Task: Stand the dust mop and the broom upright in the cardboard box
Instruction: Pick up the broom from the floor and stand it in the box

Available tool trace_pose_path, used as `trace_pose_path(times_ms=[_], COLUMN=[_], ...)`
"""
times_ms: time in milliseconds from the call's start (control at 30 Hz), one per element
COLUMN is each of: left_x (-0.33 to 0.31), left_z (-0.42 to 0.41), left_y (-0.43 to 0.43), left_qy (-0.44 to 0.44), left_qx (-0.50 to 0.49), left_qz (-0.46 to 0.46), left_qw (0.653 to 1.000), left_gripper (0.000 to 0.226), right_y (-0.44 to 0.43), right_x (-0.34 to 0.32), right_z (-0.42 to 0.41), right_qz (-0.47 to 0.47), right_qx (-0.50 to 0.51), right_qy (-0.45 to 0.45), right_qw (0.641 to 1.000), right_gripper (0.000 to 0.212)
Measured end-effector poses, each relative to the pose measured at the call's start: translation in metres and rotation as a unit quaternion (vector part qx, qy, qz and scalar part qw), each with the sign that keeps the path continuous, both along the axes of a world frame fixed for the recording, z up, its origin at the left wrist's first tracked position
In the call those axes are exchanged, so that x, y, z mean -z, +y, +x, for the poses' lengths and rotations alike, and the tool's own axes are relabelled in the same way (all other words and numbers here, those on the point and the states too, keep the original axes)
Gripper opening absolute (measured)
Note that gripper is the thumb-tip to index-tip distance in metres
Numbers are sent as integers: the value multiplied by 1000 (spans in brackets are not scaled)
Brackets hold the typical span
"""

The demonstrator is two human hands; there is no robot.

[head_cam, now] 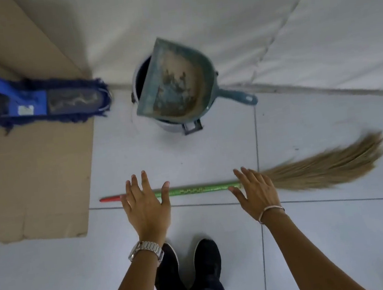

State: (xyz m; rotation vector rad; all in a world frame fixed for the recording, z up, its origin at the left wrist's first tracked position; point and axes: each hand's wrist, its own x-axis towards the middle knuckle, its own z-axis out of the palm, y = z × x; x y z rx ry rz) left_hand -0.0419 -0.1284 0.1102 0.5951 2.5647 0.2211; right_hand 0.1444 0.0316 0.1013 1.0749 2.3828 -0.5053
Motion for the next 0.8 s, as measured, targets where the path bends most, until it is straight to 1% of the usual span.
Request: trace_pose_path(times_ms=[133,167,200,233,267,300,333,367,400,433,500,600,667,700,733,800], left_x=[96,117,138,154,168,180,192,199,204,207,205,181,145,129,109,65], left_z=[2,0,-2,-6,-11,-16,-23,-29,-33,-36,-37,-33,-34,-34,-36,-42], left_y=[-16,-20,-23,-24,-25,-26,-30,-32,-35,-36,-37,-29,-20,-15,-10,1], left_qy=[-66,-95,-132,-179,-232,-288,-342,-388,-413,-424,-421,-384,-357,-348,-340,-333], left_qx=[-111,-161,-231,-319,-417,-503,-561,-592,-608,-619,-638,-642,-632,-627,-621,-596], left_qz=[11,23,42,68,96,122,148,178,205,225,255,327,372,385,394,420], left_qw=[992,982,963,928,874,806,739,684,646,621,593,577,579,581,585,598], left_gripper=[73,73,75,75,75,73,69,61,53,45,38,33,44,45,42,28], right_y=[-15,-17,-20,-23,-25,-27,-30,-31,-31,-31,-28,-21,-14,-10,-6,4], right_x=[101,125,147,165,179,190,198,203,205,206,201,176,147,136,122,88], right_z=[-11,-13,-15,-15,-15,-16,-17,-18,-20,-22,-28,-38,-46,-48,-50,-56], right_qz=[-37,-47,-60,-74,-89,-103,-116,-117,-117,-115,-118,-137,-157,-167,-176,-186], right_qx=[-8,-17,-26,-34,-38,-41,-41,-40,-39,-40,-45,-12,15,24,28,23], right_qy=[6,2,-6,-13,-25,-34,-45,-47,-49,-51,-49,-5,15,19,19,19], right_qw=[999,999,998,997,995,993,991,991,991,991,991,990,987,985,984,982], right_gripper=[56,56,56,57,57,57,57,57,56,54,48,43,41,40,39,37])
